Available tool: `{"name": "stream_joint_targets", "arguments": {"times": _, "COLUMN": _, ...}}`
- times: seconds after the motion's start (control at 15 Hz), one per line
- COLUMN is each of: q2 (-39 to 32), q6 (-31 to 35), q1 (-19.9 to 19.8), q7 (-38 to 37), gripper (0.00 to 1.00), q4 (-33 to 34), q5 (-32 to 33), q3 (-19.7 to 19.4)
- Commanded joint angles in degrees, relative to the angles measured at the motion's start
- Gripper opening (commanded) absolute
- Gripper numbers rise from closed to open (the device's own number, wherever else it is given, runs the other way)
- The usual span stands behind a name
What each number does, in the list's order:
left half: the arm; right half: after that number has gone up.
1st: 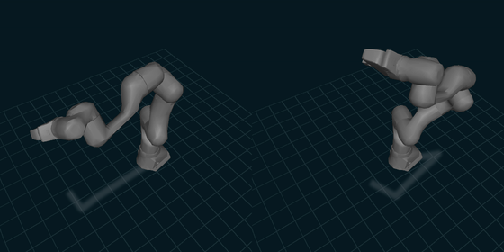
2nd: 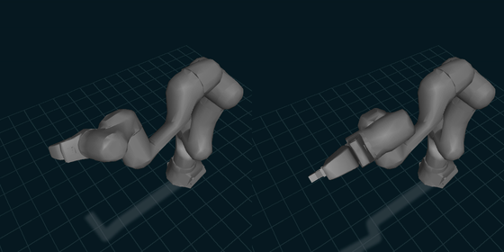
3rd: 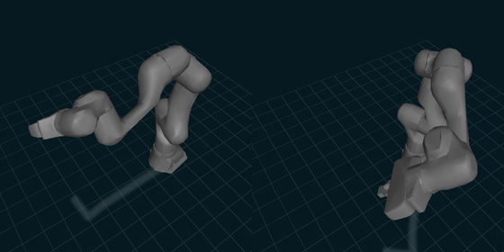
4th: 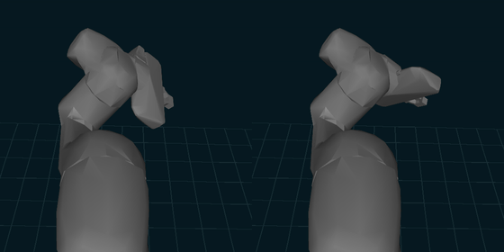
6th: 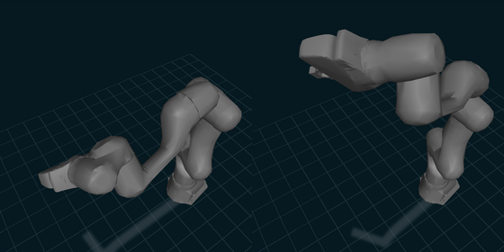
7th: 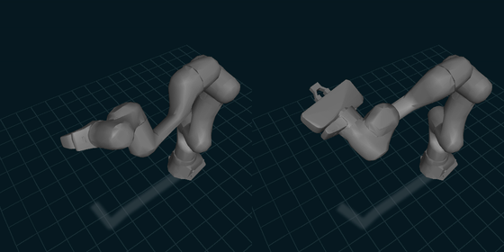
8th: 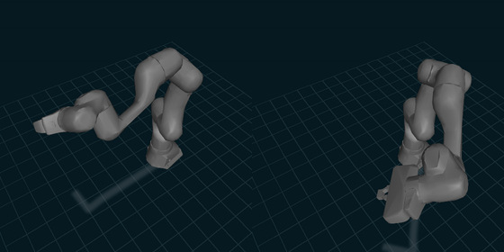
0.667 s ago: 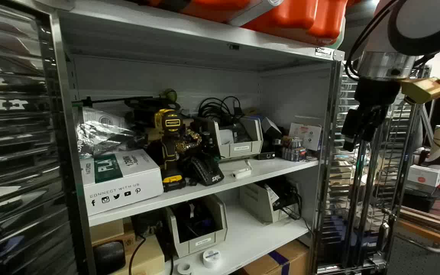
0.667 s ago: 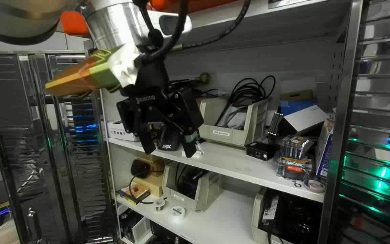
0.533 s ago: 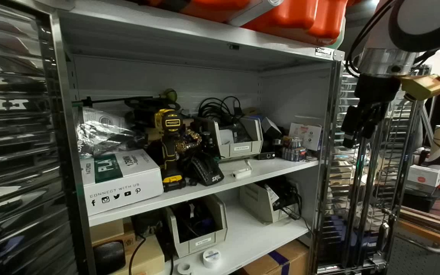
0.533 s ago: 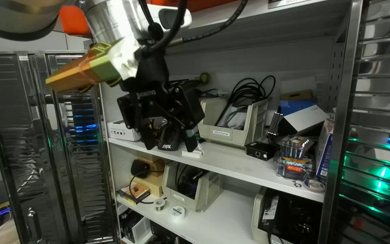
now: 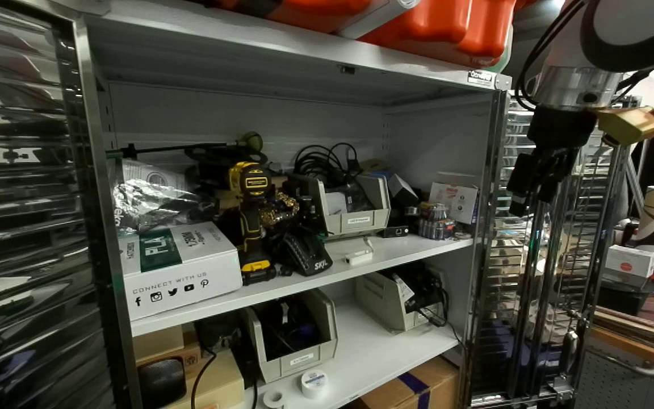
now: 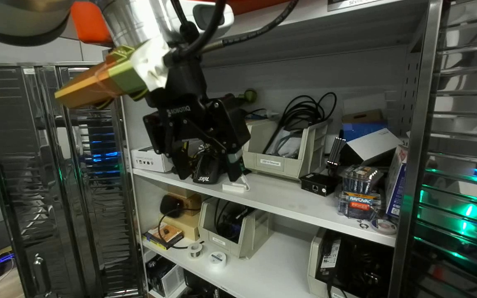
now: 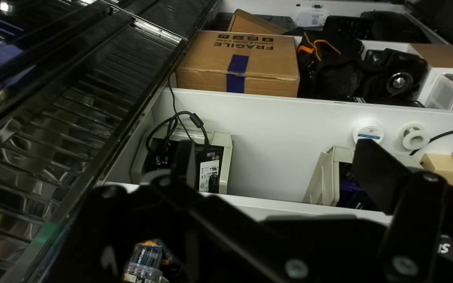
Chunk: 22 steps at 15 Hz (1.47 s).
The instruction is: Put the white cable in the gray box
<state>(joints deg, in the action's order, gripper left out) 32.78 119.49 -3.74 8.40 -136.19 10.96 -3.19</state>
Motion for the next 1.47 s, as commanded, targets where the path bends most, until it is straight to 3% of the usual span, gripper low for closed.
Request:
{"name": "stream_joint_targets", "arguments": {"times": 0.0, "q2": -0.02, "q6": -0.14, "q1": 0.27, "q7": -0.12, "gripper": 1.0, "q4": 0.11, "q5": 0.13, "q3": -0.2}}
{"name": "stream_joint_targets", "arguments": {"times": 0.53, "q2": -1.77, "q6": 3.15, "q1": -0.63, "q7": -7.21, "gripper": 1.0, "q4": -3.96, "q5": -2.0, "q3": -0.43}}
{"name": "stream_joint_targets", "arguments": {"times": 0.93, "q2": -7.48, "q6": 3.86, "q1": -1.0, "q7": -29.06, "gripper": 1.0, "q4": -1.49, "q5": -7.86, "q3": 5.81}}
{"name": "stream_joint_targets", "arguments": {"times": 1.4, "q2": -20.18, "q6": 13.51, "q1": -1.64, "q7": -49.14, "gripper": 1.0, "q4": 6.93, "q5": -7.32, "q3": 10.21}}
